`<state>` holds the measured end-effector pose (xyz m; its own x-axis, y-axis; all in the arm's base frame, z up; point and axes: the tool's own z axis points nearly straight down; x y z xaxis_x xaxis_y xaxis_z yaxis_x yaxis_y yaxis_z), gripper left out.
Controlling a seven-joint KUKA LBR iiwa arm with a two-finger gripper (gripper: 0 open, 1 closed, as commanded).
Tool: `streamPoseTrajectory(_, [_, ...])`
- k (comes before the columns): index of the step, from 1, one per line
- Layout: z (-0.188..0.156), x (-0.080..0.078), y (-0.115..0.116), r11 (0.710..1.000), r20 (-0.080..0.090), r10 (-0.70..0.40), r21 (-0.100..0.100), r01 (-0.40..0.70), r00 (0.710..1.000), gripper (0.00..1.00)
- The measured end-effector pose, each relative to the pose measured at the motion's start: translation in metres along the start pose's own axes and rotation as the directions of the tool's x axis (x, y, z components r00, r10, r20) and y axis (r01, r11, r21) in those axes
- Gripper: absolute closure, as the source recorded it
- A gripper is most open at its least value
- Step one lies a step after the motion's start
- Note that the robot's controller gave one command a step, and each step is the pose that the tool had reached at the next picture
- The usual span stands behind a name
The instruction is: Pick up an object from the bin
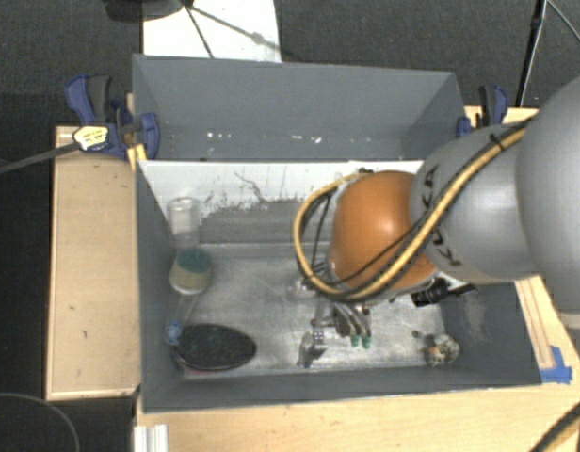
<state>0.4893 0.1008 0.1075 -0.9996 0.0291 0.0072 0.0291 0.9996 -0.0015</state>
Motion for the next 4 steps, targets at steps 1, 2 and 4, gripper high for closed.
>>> streamPoseTrajectory(1, [0.036, -0.023, 0.108, 0.967, 0.011, 0.254, -0.006, -0.254, 0.967, 0.0])
streamPoseTrajectory(2, [0.036, -0.008, 0.116, 0.899, 0.01, 0.437, -0.006, -0.437, 0.899, 0.0])
streamPoseTrajectory(4, [0.032, -0.078, 0.085, 0.679, 0.008, 0.734, -0.01, -0.734, 0.679, 1.0])
